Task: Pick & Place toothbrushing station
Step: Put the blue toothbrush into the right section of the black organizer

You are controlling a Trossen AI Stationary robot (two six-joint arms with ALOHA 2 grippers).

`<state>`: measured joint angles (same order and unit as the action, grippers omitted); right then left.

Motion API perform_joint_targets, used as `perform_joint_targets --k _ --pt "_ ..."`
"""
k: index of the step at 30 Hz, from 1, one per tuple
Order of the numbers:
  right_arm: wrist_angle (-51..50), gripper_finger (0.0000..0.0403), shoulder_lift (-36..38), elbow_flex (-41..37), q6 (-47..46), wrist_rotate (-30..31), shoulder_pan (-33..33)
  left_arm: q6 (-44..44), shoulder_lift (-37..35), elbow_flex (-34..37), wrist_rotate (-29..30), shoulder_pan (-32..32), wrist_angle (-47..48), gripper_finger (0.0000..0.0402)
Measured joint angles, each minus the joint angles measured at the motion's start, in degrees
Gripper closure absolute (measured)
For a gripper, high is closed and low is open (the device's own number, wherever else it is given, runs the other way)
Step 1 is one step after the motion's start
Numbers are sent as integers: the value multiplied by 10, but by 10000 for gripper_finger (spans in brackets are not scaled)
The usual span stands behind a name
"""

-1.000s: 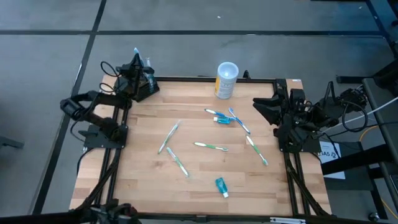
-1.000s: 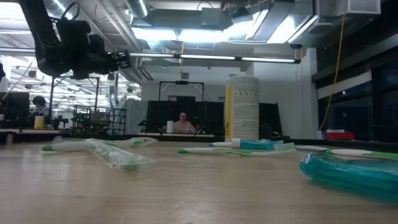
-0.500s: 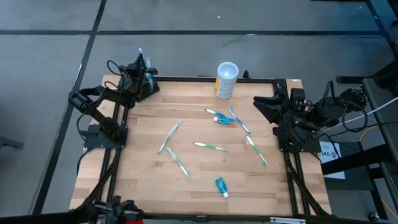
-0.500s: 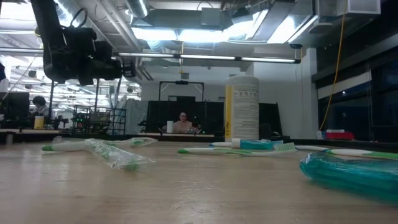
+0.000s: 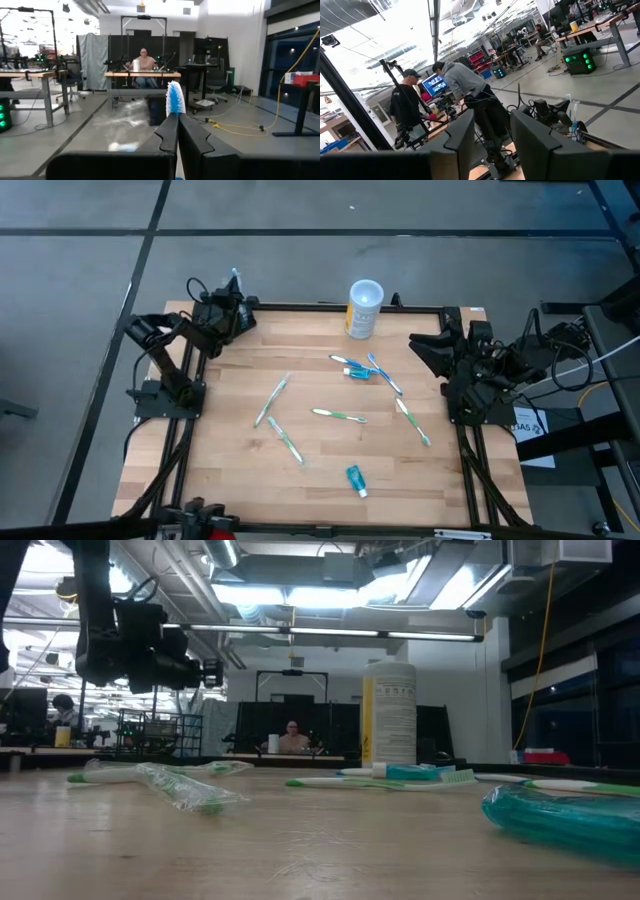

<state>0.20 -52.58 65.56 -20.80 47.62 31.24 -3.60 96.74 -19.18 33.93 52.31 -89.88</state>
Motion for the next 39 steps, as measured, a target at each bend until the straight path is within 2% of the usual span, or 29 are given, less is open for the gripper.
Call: perform_joint_targets --k 17,24,33,39 --pt "-7 273 1 0 -2 10 0 48 27 39 84 -62 0 399" --pt "-11 273 1 0 -5 9 0 71 27 39 47 -61 0 395" --pt "-16 273 1 0 -15 4 0 75 26 31 34 -57 0 339" --pt "-15 273 1 0 -24 4 0 82 26 12 21 -45 0 327"
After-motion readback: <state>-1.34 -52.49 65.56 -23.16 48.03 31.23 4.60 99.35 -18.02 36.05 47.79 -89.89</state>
